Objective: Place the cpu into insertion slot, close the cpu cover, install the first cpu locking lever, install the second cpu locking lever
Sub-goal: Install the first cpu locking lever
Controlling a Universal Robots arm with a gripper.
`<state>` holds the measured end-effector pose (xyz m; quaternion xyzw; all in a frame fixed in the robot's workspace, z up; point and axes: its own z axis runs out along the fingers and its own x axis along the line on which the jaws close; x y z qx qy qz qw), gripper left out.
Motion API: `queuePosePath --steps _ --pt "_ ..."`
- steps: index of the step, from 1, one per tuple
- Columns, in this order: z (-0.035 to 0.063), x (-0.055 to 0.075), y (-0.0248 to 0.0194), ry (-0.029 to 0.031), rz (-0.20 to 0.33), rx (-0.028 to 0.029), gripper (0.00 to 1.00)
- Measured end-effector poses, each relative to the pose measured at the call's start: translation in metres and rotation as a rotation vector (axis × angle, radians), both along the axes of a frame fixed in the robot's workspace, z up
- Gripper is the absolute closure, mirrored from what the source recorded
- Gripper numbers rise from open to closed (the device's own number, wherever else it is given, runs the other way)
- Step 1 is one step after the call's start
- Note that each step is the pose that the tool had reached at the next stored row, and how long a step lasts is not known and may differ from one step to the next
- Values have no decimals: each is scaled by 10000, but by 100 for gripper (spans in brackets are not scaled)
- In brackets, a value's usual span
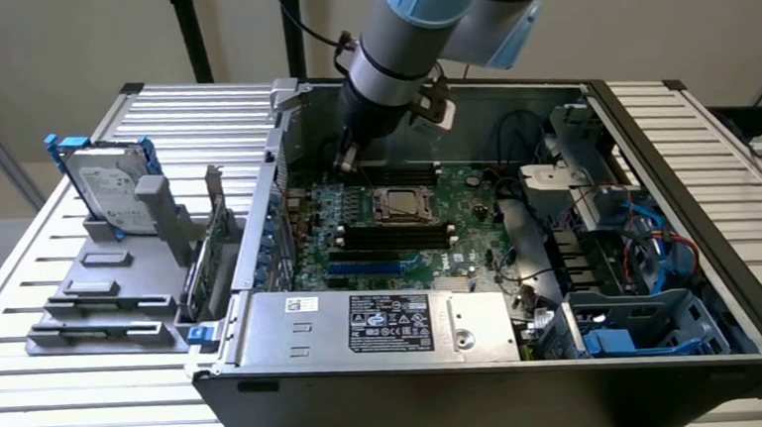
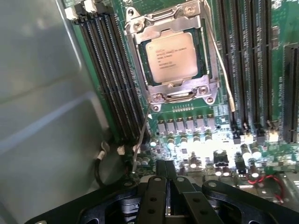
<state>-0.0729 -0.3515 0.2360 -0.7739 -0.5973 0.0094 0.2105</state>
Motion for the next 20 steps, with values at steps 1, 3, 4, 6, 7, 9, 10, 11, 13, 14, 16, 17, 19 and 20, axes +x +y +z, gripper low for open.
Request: queuePosePath --steps 1,3,4,6,7,9,10,11,13,14,16,17,19,20 --pt "-1 -4 0 -1 -66 102 89" --pt "0 -13 0 -1 -202 297 89" --pt "-1 -16 0 -1 -273 387 89" --pt "0 -22 0 -2 -432 537 89" --pt "0 -25 0 -4 -526 588 89" --pt "0 -26 0 -10 -792 625 89" --pt "0 -25 0 -14 -933 627 89" --pt "0 -25 0 -19 -1095 628 89" --pt "0 -25 1 -29 -1389 630 89" --pt "0 -25 0 -32 -1493 629 89" --pt "0 -22 0 -37 -1654 628 89" --pt "0 -18 0 -39 -1717 628 89" --pt "-1 -4 0 -43 -1826 631 89" --pt "-2 8 1 -45 -1861 632 89"
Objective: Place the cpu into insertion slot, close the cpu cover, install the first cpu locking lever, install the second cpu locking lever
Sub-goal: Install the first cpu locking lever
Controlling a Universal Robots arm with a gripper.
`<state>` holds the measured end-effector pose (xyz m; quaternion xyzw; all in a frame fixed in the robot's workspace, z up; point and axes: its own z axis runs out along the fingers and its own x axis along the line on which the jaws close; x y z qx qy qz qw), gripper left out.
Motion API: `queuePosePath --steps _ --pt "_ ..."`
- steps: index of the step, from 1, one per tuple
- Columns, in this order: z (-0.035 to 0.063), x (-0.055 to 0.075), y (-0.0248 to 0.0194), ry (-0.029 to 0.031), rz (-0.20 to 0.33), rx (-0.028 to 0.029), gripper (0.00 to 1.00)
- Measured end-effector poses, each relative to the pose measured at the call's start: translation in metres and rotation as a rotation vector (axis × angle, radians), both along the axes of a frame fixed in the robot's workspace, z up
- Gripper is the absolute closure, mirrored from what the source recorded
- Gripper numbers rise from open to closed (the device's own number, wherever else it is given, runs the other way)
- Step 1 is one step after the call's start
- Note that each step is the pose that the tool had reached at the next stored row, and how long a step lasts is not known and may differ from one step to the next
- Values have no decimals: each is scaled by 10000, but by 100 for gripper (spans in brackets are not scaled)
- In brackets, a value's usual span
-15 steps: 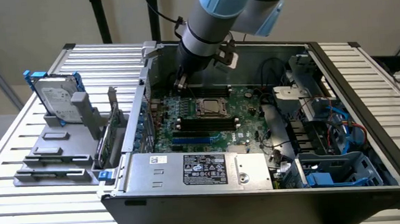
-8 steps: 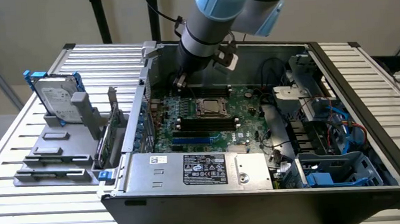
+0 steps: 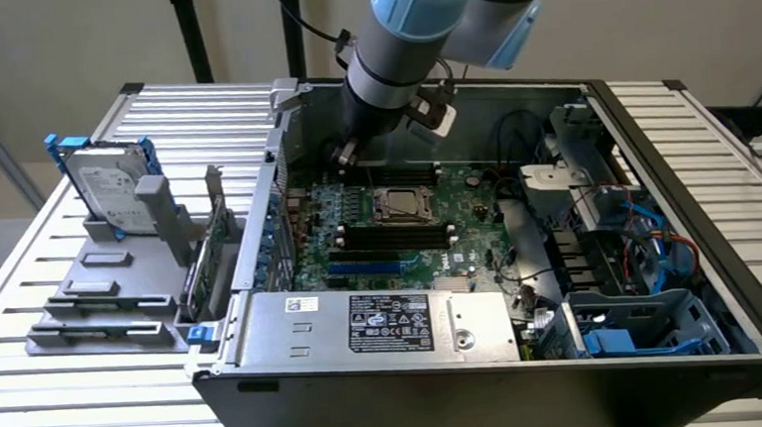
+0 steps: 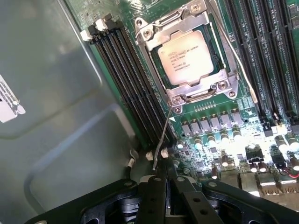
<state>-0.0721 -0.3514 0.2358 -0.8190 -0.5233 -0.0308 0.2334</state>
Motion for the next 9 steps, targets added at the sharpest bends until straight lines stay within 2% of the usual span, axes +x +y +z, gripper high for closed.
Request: queuePosePath --steps 9 --pt "32 131 -1 -4 -176 -3 89"
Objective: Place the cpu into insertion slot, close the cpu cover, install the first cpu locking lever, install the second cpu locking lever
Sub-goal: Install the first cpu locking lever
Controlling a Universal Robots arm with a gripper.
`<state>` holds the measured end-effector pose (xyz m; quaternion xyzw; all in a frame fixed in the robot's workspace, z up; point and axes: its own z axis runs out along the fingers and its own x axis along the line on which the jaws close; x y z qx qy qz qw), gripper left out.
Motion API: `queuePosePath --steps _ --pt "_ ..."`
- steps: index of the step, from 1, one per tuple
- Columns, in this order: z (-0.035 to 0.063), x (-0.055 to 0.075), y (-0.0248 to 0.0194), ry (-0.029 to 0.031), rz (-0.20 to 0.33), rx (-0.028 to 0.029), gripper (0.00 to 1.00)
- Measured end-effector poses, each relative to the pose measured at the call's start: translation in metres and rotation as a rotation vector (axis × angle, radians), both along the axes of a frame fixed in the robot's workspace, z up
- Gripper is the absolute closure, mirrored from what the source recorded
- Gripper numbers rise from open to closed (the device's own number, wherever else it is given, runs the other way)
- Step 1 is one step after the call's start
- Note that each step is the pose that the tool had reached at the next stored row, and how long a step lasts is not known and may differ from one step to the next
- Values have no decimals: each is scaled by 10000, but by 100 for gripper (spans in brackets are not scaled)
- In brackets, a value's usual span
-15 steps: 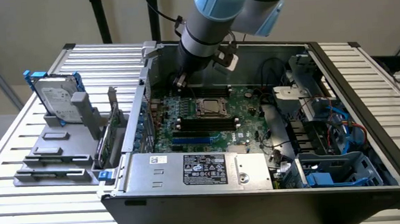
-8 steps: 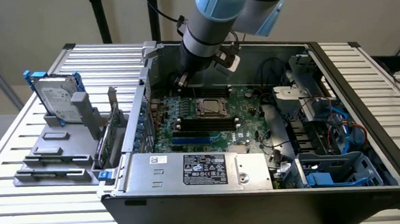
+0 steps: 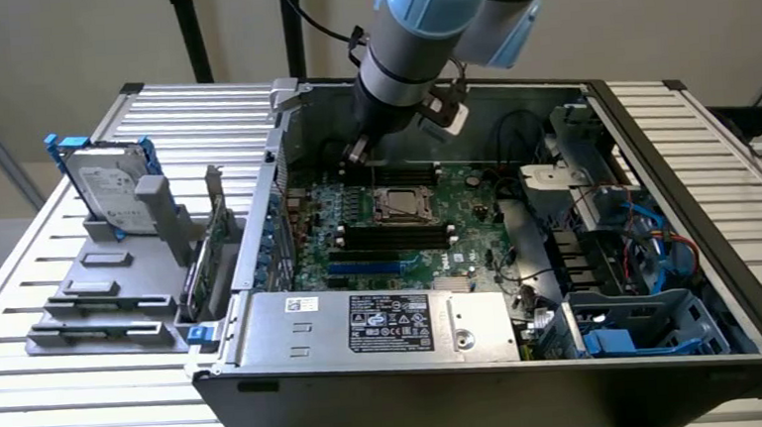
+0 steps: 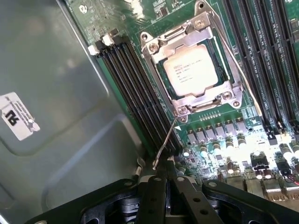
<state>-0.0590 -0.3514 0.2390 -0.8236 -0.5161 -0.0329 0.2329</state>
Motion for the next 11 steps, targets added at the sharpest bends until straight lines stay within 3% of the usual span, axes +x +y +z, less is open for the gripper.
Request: queuePosePath --steps 7,11 --pt "3 151 0 -4 -65 9 89" --pt "-13 170 -1 -7 -157 8 89"
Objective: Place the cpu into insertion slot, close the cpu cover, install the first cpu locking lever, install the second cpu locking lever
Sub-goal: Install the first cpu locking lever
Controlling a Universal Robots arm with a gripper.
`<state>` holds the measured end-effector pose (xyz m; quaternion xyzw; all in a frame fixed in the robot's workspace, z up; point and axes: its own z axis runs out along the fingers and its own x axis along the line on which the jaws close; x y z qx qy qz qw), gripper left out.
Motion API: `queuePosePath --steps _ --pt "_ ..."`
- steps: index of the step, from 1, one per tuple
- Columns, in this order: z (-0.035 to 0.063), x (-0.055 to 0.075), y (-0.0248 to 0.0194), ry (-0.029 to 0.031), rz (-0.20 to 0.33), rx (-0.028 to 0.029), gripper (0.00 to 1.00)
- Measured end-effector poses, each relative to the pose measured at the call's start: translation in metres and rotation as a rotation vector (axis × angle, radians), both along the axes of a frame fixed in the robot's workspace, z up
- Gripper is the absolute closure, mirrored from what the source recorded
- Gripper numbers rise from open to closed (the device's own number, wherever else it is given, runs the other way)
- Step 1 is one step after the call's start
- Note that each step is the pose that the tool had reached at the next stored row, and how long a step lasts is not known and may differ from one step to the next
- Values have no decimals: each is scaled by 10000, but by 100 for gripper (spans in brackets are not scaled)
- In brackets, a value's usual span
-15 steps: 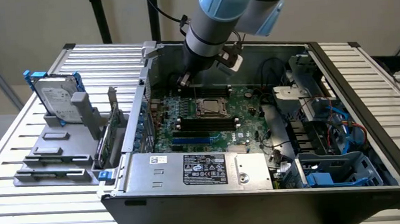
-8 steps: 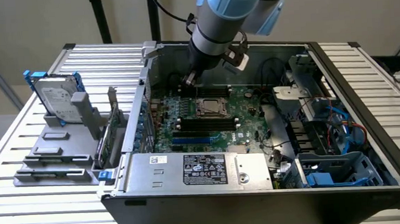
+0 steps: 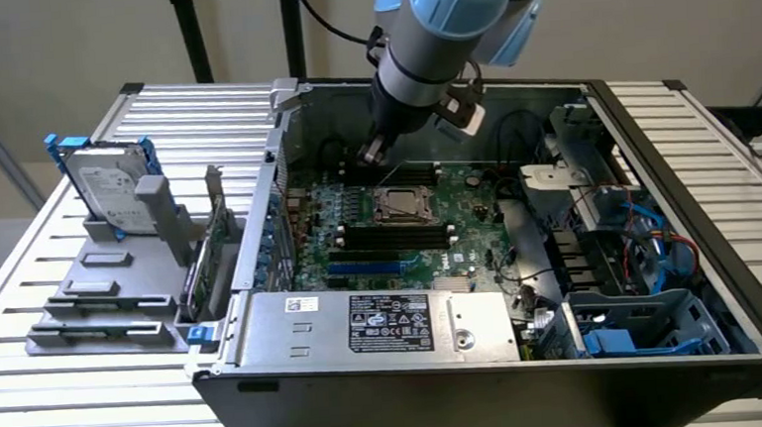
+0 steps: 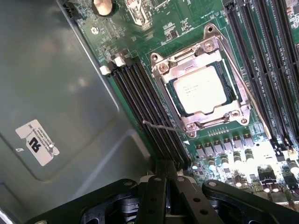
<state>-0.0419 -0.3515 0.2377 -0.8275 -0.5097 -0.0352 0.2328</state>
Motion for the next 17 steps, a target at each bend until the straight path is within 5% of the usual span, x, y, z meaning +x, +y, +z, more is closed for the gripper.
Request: queuePosePath --steps 7,13,17 --pt "-84 -7 0 -221 -106 -47 89" --pt "-160 -22 1 -249 -104 -204 89" --pt "-203 -27 8 -339 -104 -295 89"
